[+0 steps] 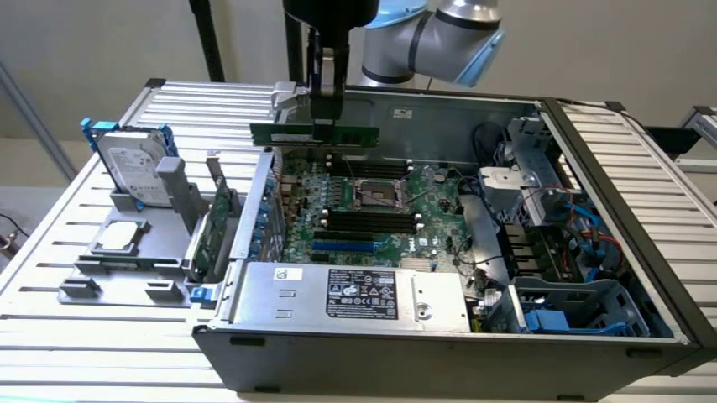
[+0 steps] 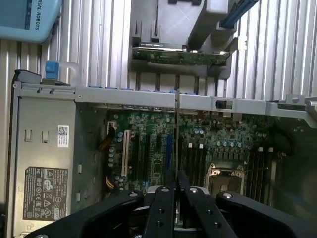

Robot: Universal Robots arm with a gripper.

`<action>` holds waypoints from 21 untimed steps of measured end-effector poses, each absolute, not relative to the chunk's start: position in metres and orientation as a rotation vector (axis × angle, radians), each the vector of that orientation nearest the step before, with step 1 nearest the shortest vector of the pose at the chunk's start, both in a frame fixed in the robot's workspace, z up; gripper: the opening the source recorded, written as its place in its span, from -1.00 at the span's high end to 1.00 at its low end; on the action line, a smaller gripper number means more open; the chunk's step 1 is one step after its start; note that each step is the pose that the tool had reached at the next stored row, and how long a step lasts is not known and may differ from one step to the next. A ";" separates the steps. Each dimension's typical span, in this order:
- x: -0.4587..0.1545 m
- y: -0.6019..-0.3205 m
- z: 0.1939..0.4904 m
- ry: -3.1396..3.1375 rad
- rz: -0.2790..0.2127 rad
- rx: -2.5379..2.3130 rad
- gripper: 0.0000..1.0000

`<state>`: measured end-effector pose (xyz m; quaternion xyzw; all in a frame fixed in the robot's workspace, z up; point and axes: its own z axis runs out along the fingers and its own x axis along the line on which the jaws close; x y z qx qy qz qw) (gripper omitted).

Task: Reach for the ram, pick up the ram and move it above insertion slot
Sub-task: 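Pick up the ram and move it above insertion slot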

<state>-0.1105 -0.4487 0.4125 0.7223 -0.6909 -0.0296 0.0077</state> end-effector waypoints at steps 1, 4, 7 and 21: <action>-0.107 -0.447 0.412 -2.160 -0.092 2.258 0.73; -0.098 -0.442 0.412 -2.160 -0.092 2.258 0.73; -0.090 -0.436 0.413 -2.160 -0.092 2.258 0.73; -0.058 -0.403 0.412 -2.160 -0.092 2.258 0.73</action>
